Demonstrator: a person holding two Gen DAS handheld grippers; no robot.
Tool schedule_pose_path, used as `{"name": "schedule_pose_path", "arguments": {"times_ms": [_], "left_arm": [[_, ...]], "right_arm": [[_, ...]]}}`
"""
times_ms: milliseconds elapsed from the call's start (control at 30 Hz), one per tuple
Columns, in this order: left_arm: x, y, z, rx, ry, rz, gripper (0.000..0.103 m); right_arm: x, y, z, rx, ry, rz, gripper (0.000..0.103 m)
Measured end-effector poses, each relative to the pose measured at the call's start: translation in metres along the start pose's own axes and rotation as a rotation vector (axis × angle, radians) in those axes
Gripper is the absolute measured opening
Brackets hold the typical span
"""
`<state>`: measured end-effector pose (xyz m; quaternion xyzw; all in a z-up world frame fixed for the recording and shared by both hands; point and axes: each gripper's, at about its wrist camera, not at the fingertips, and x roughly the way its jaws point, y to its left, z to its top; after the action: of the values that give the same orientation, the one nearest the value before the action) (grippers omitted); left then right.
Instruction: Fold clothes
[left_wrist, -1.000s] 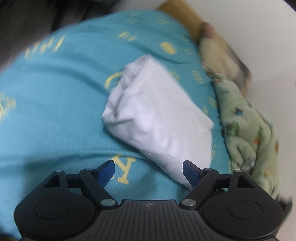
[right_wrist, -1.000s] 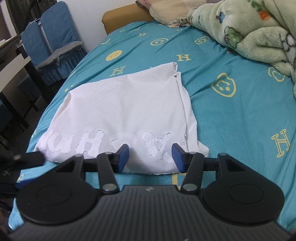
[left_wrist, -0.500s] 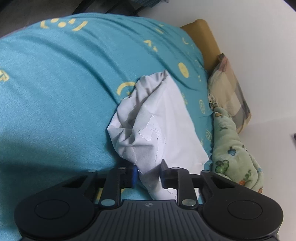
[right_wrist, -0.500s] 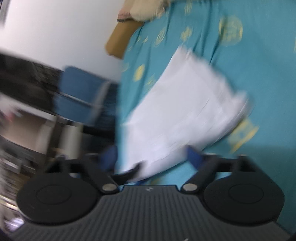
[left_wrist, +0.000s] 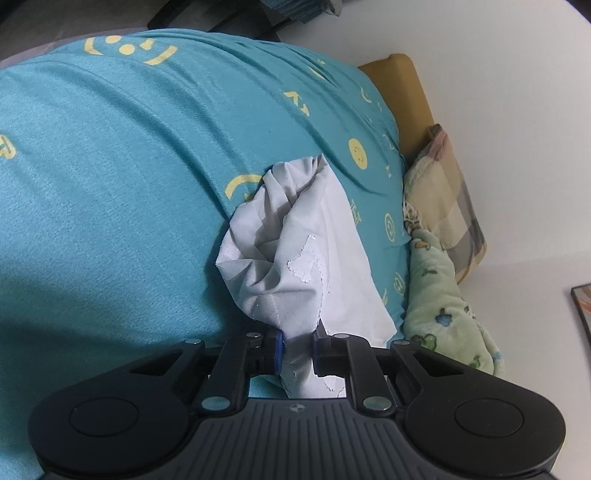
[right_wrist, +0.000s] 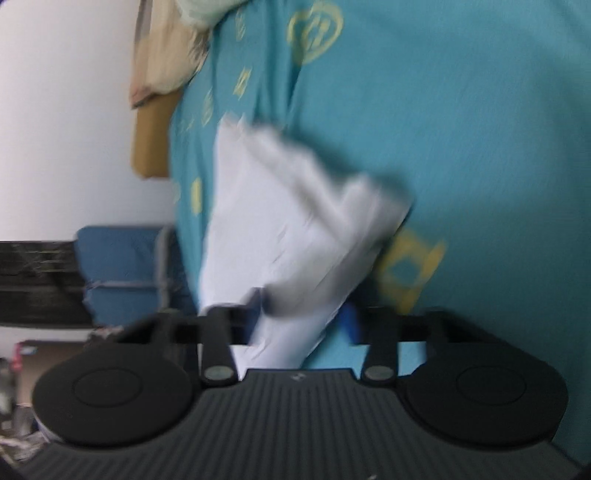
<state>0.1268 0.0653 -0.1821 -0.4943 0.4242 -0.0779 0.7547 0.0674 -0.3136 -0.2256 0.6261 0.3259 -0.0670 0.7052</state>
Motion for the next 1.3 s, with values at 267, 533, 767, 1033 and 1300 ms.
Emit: {"name": "schedule_pose_path", "arguments": {"times_ms": [267, 533, 767, 1033, 1300], "left_arm": [[-0.019, -0.019, -0.004, 0.052, 0.01, -0.011, 0.014], [-0.071, -0.108, -0.044, 0.199, 0.135, -0.064, 0.014], [-0.079, -0.207, -0.115, 0.376, 0.241, -0.115, 0.014], [0.012, -0.338, -0.186, 0.501, 0.322, -0.173, 0.014], [0.085, -0.523, -0.248, 0.653, 0.268, -0.526, 0.014]], "right_arm": [[-0.039, 0.029, -0.017, -0.181, -0.098, 0.045, 0.015], [-0.166, 0.057, -0.022, -0.315, -0.245, 0.102, 0.014], [-0.266, 0.054, 0.028, -0.283, -0.324, 0.144, 0.014], [-0.32, 0.076, 0.153, -0.306, -0.393, 0.067, 0.015], [-0.413, 0.17, 0.262, -0.584, -0.752, 0.142, 0.015]]}}
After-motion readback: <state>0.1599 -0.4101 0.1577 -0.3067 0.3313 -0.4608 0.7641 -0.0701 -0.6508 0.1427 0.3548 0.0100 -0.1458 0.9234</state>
